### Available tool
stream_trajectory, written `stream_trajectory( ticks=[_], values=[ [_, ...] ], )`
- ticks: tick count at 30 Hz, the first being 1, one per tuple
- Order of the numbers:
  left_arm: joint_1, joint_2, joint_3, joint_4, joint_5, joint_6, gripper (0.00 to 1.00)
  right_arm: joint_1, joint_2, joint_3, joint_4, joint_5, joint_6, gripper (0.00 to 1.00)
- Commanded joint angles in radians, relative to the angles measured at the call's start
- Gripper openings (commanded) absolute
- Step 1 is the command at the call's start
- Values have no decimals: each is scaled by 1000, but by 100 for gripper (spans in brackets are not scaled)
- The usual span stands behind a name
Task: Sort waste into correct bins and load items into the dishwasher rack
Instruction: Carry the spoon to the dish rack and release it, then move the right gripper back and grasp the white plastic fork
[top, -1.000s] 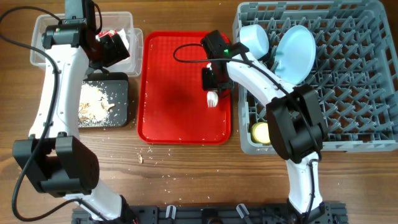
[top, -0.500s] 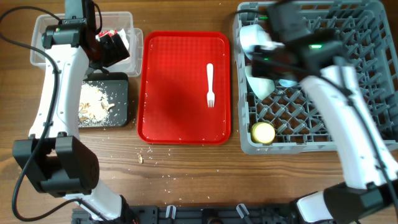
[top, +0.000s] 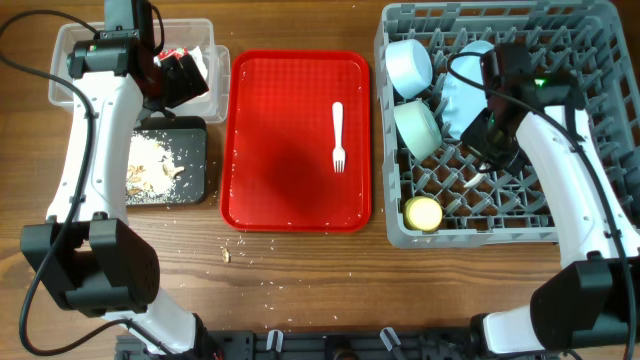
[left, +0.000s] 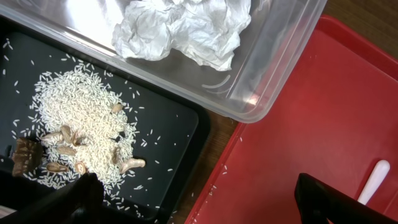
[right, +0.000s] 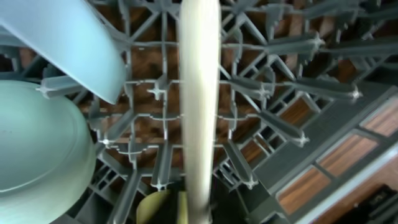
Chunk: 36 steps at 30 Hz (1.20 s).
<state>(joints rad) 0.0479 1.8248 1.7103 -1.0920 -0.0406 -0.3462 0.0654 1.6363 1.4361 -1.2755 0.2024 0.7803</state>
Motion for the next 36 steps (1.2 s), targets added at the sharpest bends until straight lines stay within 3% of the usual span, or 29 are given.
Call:
stream_trajectory(
  ticks=[1, 12, 16, 22, 28, 36],
  values=[
    [1, -11, 19, 3, -13, 1, 100, 2, 3, -1, 34, -63, -113, 62],
    [1, -11, 19, 3, -13, 1, 100, 28, -34, 101, 52, -317, -392, 63],
    [1, -11, 19, 3, -13, 1, 100, 148, -58, 202, 67, -327, -412, 63],
    [1, -11, 19, 3, -13, 1, 100, 347, -31, 243, 262, -327, -381, 63],
    [1, -11, 19, 3, -13, 1, 100, 398, 157, 243, 373, -323, -357, 63],
    [1, -11, 19, 3, -13, 1, 100, 398, 414, 242, 381, -360, -411, 62]
  ],
)
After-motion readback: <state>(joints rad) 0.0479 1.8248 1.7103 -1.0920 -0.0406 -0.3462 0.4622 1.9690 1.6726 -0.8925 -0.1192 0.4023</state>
